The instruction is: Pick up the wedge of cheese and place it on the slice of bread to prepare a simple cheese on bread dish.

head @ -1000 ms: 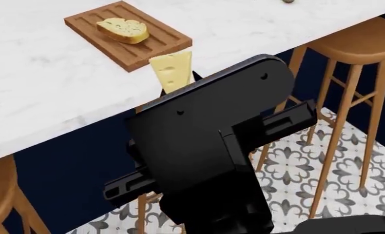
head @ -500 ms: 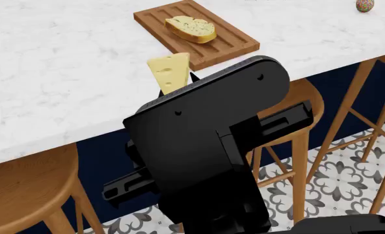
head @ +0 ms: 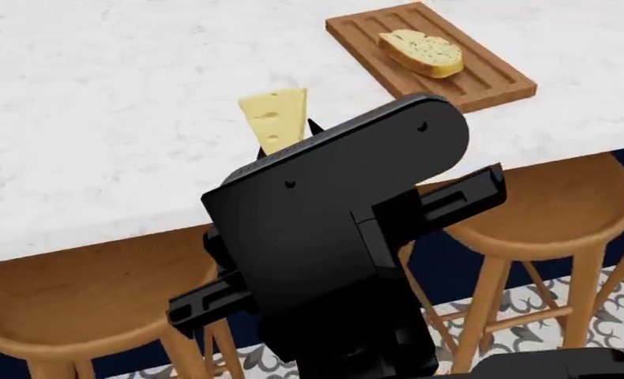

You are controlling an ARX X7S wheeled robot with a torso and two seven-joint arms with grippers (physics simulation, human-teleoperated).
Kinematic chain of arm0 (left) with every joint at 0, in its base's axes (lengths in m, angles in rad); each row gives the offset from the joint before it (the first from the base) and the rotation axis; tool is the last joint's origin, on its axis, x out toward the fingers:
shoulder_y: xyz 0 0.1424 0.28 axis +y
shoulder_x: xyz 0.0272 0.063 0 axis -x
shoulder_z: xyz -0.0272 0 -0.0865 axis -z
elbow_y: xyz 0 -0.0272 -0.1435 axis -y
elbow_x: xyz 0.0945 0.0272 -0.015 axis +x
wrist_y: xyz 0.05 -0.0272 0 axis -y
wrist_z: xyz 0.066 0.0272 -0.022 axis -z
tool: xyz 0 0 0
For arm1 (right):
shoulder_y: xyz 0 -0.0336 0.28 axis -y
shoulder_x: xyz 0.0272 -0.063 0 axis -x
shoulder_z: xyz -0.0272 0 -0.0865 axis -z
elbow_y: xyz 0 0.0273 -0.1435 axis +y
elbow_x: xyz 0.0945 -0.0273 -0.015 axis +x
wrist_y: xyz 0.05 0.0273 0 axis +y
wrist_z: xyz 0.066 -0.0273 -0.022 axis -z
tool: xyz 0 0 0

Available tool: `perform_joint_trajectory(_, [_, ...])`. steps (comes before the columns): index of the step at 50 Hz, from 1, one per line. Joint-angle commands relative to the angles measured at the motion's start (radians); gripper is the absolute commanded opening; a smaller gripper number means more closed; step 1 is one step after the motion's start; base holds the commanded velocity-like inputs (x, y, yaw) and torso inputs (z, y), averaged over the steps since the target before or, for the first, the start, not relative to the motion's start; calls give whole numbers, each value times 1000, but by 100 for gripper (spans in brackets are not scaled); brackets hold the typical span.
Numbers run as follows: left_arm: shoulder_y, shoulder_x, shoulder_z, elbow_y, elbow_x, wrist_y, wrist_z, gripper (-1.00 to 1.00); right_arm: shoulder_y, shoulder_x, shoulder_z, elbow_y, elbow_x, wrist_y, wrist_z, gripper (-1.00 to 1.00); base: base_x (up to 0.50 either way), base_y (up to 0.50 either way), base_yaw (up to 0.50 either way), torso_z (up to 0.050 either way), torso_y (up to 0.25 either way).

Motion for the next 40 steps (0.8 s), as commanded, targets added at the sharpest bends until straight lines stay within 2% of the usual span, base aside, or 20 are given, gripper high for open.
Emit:
perform_joint_trajectory(1, [-2,-6,-1,3,-7,2,-5,100,4,3,13,-7,-1,16,4,-100,0,0,500,0,0])
perform_joint_trajectory(12, [-7,-11,-1,4,-15,1,-8,100,-6,4,19,-4,-6,12,0,-100,0,0,500,0,1])
perform_joint_trajectory(14, [-9,-9,0,2,-14,2,-7,100,-30,19,41,-15,-21,-41,-26,-100,0,0,500,0,0])
perform_joint_trajectory(22, [-4,-10,2,1,-9,9,-6,100,-20,18,48,-13,-9,-33,-29,-100,-28,6,0,0,0])
perform_joint_trajectory(40, [-1,-8,10,-5,0,16,-6,100,-23,25,50,-24,-26,-19,-33,-100,490,-100,0,0,0])
